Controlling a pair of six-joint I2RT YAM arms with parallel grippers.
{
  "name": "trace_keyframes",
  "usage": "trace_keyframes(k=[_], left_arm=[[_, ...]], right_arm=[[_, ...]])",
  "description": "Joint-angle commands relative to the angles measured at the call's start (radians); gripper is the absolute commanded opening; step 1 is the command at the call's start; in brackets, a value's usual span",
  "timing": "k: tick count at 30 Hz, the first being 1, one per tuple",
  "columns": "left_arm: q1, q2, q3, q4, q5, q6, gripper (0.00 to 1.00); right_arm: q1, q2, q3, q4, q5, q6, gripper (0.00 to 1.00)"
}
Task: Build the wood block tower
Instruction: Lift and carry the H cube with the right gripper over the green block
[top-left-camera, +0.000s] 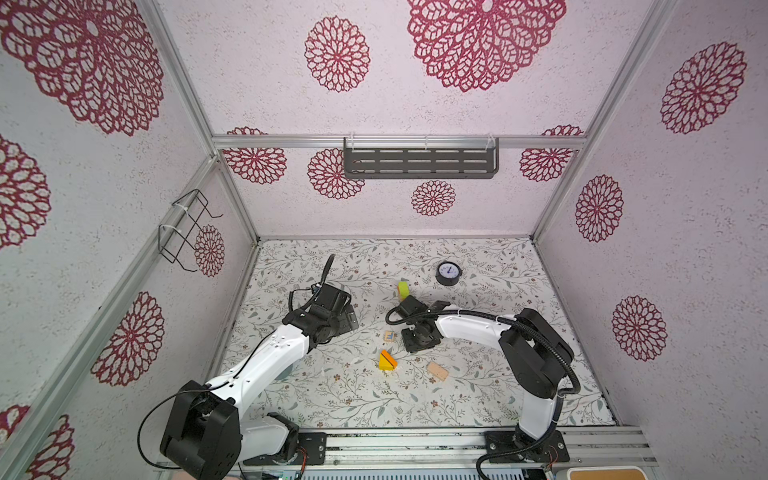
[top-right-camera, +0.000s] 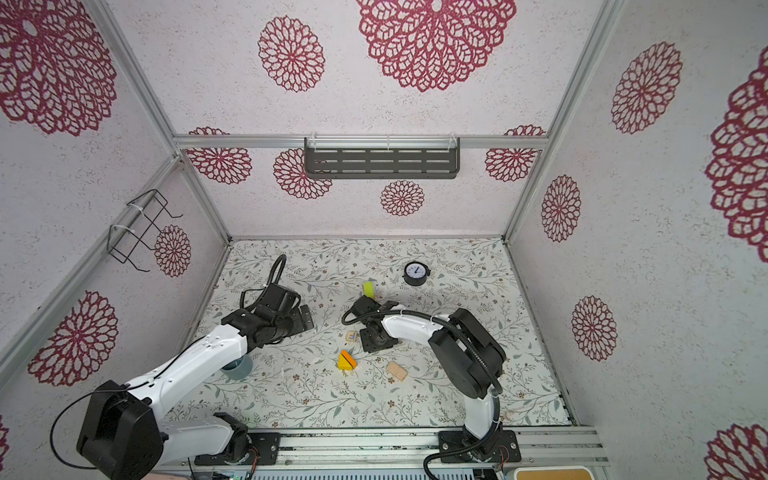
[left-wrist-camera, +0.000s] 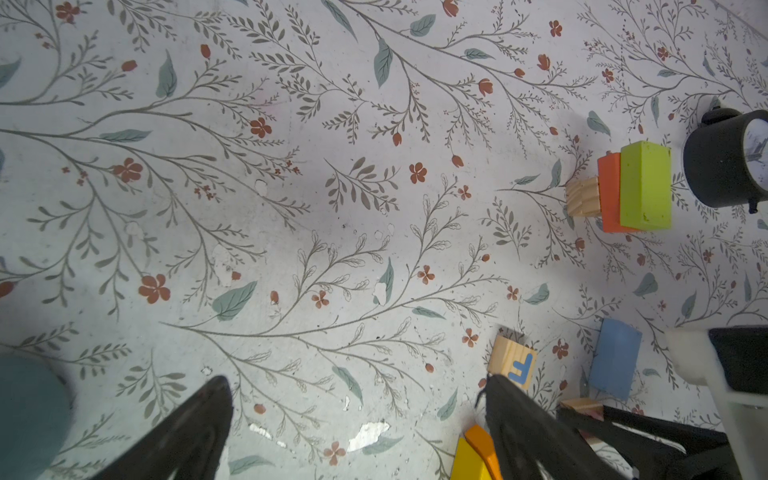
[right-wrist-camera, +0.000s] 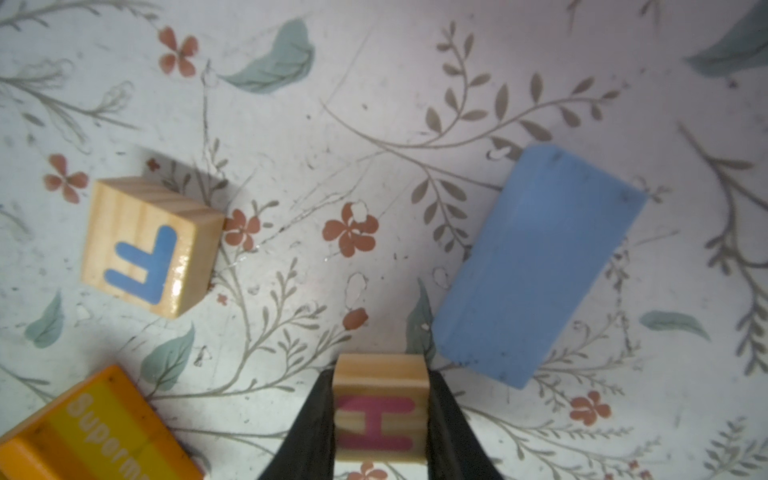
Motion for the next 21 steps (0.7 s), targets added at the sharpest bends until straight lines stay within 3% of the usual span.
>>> trace_keyframes(k=[1,12,21], left_arm=[[0.006,-0.011,-0.006,-0.008,-0.007,0.000,0.97],[0.009,0.032,0.046,0.008,0.009,0.022,0.97],[0.029,0.071,0.069,0.021,0.014,0.025,0.97]], right_arm=[[0.007,-0.043,0.032,-0.054,-0.002,-0.014,0.30],[-0.038,-0.041,0.283,-0.255,0.009,-0.134,0.30],[-0.136,0.086,0.547,-0.351,-0.019,-0.194,0.30]])
